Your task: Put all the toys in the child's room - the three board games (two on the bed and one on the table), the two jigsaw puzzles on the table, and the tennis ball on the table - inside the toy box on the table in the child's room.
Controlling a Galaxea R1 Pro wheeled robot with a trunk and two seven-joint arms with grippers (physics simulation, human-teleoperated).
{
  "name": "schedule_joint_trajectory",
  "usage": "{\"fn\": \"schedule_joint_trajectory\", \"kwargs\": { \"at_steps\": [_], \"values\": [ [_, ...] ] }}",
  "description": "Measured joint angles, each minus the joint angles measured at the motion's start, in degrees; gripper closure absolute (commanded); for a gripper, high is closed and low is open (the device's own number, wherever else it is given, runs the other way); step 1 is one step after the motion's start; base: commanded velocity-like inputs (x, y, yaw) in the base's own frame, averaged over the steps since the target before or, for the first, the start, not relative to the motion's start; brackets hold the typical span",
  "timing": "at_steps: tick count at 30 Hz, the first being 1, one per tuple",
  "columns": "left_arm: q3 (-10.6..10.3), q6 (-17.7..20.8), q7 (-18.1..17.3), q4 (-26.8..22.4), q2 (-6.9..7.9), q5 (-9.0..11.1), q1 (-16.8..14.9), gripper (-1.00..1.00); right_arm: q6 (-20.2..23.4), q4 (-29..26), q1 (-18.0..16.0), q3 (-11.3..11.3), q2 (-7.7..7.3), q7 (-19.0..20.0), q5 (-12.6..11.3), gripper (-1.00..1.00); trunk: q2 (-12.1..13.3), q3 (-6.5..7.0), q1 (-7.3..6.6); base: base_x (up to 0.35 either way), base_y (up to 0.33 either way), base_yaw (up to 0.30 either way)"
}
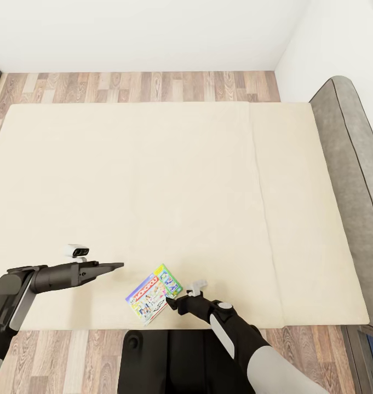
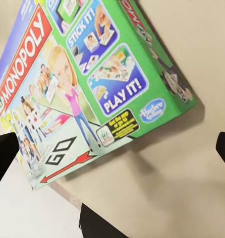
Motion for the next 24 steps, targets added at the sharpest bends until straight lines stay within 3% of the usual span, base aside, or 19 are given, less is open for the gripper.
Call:
{"fn": "schedule_joint_trajectory", "kwargs": {
  "at_steps": [24],
  "values": [
    [0.1, 0.0, 0.0, 0.0, 0.0, -0.1, 0.0, -1.0, -0.16, 0.21, 0.0, -0.05, 0.0, -0.31, 0.05, -1.0, 0.0, 0.0, 0.0, 0.0, 0.0, 0.0]
  ]
}}
